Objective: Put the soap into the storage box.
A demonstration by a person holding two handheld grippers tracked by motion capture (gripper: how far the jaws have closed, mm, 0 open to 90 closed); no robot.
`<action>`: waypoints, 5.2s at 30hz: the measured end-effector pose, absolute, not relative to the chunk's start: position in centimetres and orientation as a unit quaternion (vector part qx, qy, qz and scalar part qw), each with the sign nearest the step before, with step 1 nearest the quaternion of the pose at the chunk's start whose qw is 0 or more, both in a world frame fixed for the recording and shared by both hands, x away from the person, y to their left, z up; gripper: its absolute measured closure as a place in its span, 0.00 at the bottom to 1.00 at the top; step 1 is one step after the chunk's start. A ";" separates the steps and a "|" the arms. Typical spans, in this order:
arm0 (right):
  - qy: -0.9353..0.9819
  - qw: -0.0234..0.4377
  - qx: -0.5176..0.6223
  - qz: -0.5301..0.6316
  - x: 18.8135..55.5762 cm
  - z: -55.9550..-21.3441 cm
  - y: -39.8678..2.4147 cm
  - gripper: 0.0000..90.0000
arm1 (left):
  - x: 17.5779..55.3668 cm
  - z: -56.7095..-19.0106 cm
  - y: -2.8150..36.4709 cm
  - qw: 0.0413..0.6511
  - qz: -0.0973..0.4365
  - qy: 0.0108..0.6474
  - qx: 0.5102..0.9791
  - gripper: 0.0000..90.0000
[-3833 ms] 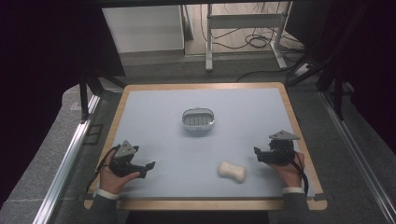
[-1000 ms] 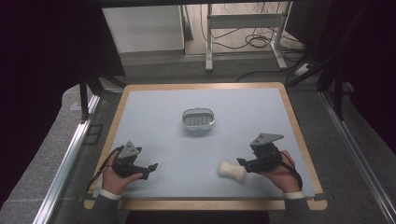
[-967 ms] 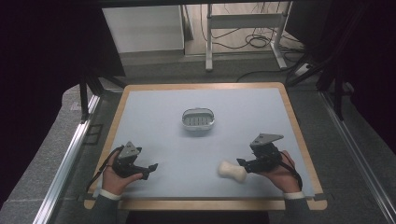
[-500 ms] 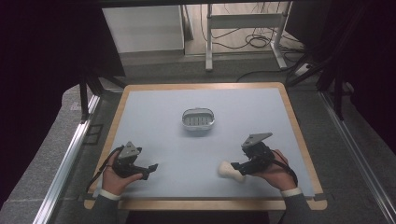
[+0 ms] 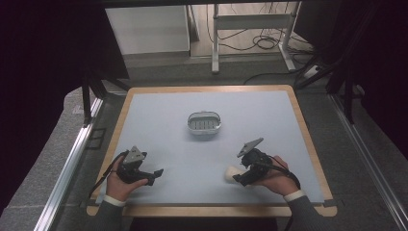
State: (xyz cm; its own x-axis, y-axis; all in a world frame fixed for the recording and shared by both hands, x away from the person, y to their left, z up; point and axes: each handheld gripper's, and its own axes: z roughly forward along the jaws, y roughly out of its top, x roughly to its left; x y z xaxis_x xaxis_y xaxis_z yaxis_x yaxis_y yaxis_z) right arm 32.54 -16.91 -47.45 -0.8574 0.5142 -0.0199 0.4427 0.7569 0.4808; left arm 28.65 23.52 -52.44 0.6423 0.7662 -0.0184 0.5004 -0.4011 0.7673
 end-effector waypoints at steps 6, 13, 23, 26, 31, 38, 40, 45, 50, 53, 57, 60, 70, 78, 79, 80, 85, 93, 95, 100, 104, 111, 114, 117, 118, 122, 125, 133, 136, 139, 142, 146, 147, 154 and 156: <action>0.942 0.070 0.244 0.221 32.6 -47.8 -16.1 0.32 | 28.6 -52.5 23.5 0.387 0.171 0.387 0.820 0.07; 0.952 0.061 0.231 0.194 33.1 -48.5 -15.2 0.36 | 28.7 -52.5 23.5 0.387 0.172 0.387 0.819 0.07; 0.963 0.059 0.216 0.148 33.2 -49.1 -14.6 0.43 | 28.7 -52.5 23.6 0.387 0.172 0.388 0.819 0.07; 0.966 0.063 0.213 0.134 33.1 -49.3 -14.3 0.44 | 28.7 -52.5 23.5 0.387 0.170 0.387 0.820 0.07; 0.970 0.066 0.205 0.115 33.2 -49.7 -14.0 0.50 | 28.7 -52.5 23.5 0.386 0.172 0.387 0.819 0.07; 0.972 0.068 0.205 0.097 33.2 -49.5 -13.6 0.55 | 28.7 -52.5 23.5 0.387 0.172 0.387 0.819 0.07; 0.972 0.066 0.205 0.097 33.3 -49.5 -13.6 0.55 | 28.7 -52.5 23.6 0.387 0.172 0.387 0.819 0.07; 0.970 0.070 0.210 0.098 33.4 -49.3 -13.8 0.55 | 28.7 -52.5 23.5 0.387 0.172 0.386 0.820 0.07; 0.968 0.079 0.212 0.110 33.7 -48.3 -14.1 0.55 | 28.7 -52.5 23.5 0.385 0.171 0.386 0.821 0.07; 0.966 0.084 0.216 0.116 34.0 -47.5 -14.2 0.55 | 28.7 -52.5 23.5 0.385 0.171 0.385 0.821 0.07; 0.963 0.092 0.217 0.129 34.5 -46.8 -14.4 0.55 | 28.7 -52.5 23.6 0.387 0.167 0.386 0.821 0.07; 0.961 0.092 0.222 0.135 34.9 -46.4 -14.5 0.55 | 28.7 -52.5 23.5 0.387 0.169 0.385 0.821 0.07; 0.957 0.103 0.230 0.145 36.2 -45.4 -14.6 0.55 | 28.7 -52.5 23.5 0.384 0.170 0.386 0.822 0.07; 0.955 0.106 0.233 0.150 37.5 -44.6 -14.5 0.55 | 28.7 -52.6 23.5 0.384 0.169 0.385 0.822 0.07; 0.956 0.105 0.230 0.151 37.7 -44.5 -14.5 0.55 | 28.7 -52.6 23.5 0.383 0.169 0.385 0.822 0.07; 0.955 0.107 0.232 0.153 37.8 -44.4 -14.5 0.55 | 28.7 -52.5 23.5 0.383 0.169 0.385 0.822 0.07; 0.954 0.112 0.231 0.152 38.5 -43.9 -14.1 0.55 | 28.7 -52.5 23.6 0.384 0.169 0.386 0.822 0.07; 0.955 0.112 0.229 0.152 39.0 -43.8 -13.7 0.55 | 28.7 -52.5 23.6 0.384 0.169 0.386 0.822 0.07; 0.955 0.113 0.228 0.153 39.2 -43.8 -13.7 0.55 | 28.7 -52.5 23.5 0.383 0.169 0.385 0.822 0.07; 0.955 0.112 0.228 0.154 39.4 -43.7 -13.6 0.55 | 28.7 -52.5 23.5 0.383 0.168 0.385 0.823 0.07; 0.954 0.114 0.229 0.155 39.8 -43.7 -13.5 0.55 | 28.7 -52.5 23.5 0.382 0.168 0.386 0.823 0.07; 0.954 0.115 0.225 0.159 40.3 -43.4 -13.4 0.55 | 28.7 -52.5 23.5 0.382 0.167 0.385 0.824 0.07; 0.954 0.114 0.226 0.163 40.6 -43.2 -13.3 0.55 | 28.7 -52.5 23.4 0.382 0.167 0.385 0.823 0.07; 0.954 0.114 0.227 0.162 40.9 -43.1 -13.1 0.55 | 28.7 -52.5 23.4 0.382 0.167 0.385 0.824 0.07; 0.954 0.115 0.227 0.162 41.0 -43.1 -13.1 0.55 | 28.7 -52.5 23.4 0.381 0.167 0.384 0.824 0.07; 0.954 0.117 0.224 0.162 41.5 -42.9 -12.9 0.55 | 28.7 -52.6 23.4 0.381 0.166 0.384 0.825 0.07; 0.955 0.115 0.221 0.162 41.9 -42.8 -12.7 0.55 | 28.7 -52.5 23.4 0.381 0.166 0.384 0.824 0.07; 0.955 0.116 0.223 0.158 42.7 -42.9 -12.5 0.55 | 28.6 -52.5 23.5 0.384 0.168 0.385 0.823 0.07; 0.955 0.116 0.221 0.160 42.8 -42.8 -12.4 0.55 | 28.7 -52.5 23.4 0.382 0.167 0.385 0.824 0.07; 0.955 0.118 0.220 0.163 42.9 -42.7 -12.3 0.55 | 28.7 -52.5 23.4 0.381 0.166 0.384 0.824 0.07; 0.955 0.119 0.218 0.163 43.0 -42.5 -12.3 0.55 | 28.7 -52.6 23.4 0.382 0.166 0.384 0.824 0.07; 0.956 0.122 0.215 0.160 43.3 -42.3 -12.2 0.55 | 28.7 -52.6 23.4 0.383 0.166 0.385 0.823 0.07; 0.955 0.124 0.215 0.162 43.4 -42.2 -12.2 0.55 | 28.7 -52.6 23.5 0.383 0.167 0.385 0.823 0.07; 0.956 0.122 0.212 0.162 43.8 -42.2 -11.7 0.55 | 28.7 -52.6 23.5 0.383 0.166 0.385 0.823 0.07; 0.955 0.125 0.212 0.163 43.9 -42.1 -11.6 0.55 | 28.7 -52.5 23.5 0.383 0.166 0.385 0.823 0.07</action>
State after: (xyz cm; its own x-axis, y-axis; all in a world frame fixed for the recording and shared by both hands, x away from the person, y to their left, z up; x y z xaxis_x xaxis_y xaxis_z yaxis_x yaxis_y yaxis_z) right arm 43.95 -11.60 -42.13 -0.8791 0.4453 -0.1700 0.3637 0.8572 0.3646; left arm 28.69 23.54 -52.54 0.6486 0.7608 -0.0219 0.5062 -0.4097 0.7589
